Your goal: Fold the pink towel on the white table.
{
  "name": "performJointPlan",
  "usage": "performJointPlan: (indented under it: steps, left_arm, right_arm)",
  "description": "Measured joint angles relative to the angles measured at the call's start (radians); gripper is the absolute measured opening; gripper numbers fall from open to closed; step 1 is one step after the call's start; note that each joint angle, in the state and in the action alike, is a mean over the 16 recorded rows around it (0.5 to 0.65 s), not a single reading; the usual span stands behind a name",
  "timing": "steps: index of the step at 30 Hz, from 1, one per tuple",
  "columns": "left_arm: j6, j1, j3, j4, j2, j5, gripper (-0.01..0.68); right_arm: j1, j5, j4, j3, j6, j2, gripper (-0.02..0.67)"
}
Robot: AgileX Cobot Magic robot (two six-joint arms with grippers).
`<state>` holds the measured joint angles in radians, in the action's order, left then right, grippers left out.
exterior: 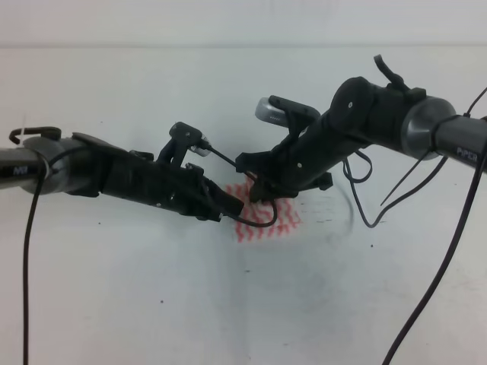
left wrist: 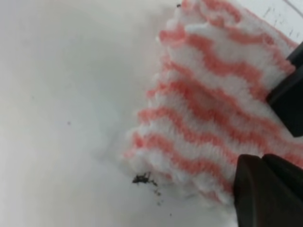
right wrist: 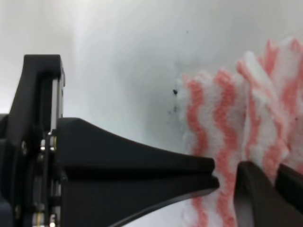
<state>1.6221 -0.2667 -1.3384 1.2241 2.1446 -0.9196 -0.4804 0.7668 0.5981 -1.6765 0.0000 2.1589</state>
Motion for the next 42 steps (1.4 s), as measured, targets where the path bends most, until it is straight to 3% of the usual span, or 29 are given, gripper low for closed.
performJointPlan:
  steps: [42]
  left_arm:
    - [0.0, 0.002, 0.0, 0.001, 0.002, 0.005, -0.005]
  right_arm:
    - [0.0, 0.03, 0.035, -0.038, 0.0, 0.025, -0.012]
